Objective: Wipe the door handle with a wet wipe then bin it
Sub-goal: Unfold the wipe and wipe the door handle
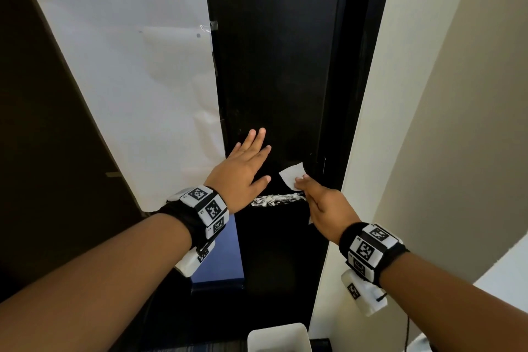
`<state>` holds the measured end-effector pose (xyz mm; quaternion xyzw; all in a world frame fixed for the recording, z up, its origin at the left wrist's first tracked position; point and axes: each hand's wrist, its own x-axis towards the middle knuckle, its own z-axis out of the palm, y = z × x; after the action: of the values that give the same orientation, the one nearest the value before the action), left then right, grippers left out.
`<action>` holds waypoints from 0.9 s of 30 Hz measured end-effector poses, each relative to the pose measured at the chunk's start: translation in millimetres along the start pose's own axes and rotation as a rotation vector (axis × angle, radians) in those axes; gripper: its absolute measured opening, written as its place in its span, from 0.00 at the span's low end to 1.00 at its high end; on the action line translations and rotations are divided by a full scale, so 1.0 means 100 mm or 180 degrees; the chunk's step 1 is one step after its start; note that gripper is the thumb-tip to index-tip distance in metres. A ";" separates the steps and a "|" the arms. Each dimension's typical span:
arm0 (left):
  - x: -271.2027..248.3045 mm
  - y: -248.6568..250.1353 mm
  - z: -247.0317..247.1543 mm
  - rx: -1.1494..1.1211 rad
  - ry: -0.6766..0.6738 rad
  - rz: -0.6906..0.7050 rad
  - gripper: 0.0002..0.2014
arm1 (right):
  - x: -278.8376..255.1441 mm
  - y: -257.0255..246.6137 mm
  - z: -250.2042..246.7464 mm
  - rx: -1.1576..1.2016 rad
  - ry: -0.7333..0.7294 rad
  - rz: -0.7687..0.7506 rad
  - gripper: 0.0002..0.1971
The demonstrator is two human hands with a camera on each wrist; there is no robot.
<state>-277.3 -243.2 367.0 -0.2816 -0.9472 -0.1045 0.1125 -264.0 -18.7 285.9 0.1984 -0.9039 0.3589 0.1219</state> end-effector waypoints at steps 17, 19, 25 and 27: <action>-0.02 -0.01 0.02 -0.0015 -0.0126 -0.0046 0.30 | -0.14 -0.09 0.08 0.0135 0.0163 0.0172 0.20; -0.02 -0.02 0.02 -0.0041 -0.0134 -0.0049 0.30 | -0.15 -0.11 0.10 0.0112 0.0195 0.0191 0.21; 0.00 -0.03 0.01 -0.0113 -0.0193 -0.0063 0.29 | -0.18 -0.18 0.14 0.0071 0.0249 0.0339 0.22; 0.00 -0.03 0.00 -0.0113 -0.0203 -0.0060 0.29 | -0.19 -0.20 0.14 0.0002 0.0276 0.0370 0.21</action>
<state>-279.5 -245.5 366.2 -0.2777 -0.9509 -0.1134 0.0763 -239.1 -36.8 280.9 0.1299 -0.9076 0.3740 0.1397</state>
